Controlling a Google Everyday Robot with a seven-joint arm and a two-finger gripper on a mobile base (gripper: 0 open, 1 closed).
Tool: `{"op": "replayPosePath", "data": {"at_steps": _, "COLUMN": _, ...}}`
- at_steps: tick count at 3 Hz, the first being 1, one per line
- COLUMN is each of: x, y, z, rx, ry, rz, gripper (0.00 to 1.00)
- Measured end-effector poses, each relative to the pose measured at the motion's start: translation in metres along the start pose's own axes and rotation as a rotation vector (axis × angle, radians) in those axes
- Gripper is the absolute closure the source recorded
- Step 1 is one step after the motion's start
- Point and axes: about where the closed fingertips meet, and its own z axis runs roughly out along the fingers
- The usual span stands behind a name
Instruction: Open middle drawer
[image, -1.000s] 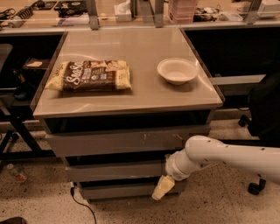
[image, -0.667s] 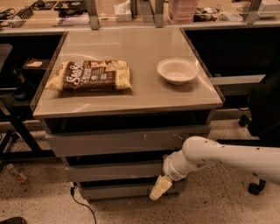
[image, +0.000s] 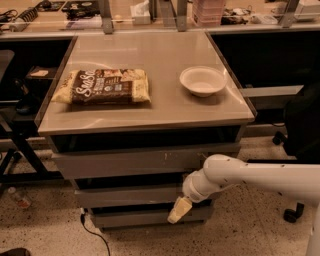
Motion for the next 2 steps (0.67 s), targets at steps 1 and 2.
{"op": "replayPosePath", "data": {"at_steps": 1, "x": 0.003, "y": -0.001, "z": 0.007, "rx": -0.004, "ry": 0.011, "rz": -0.002, "gripper": 0.0}}
{"op": "replayPosePath", "data": {"at_steps": 2, "x": 0.011, "y": 0.004, "z": 0.019, "rx": -0.019, "ry": 0.016, "rz": 0.006, "gripper": 0.0}}
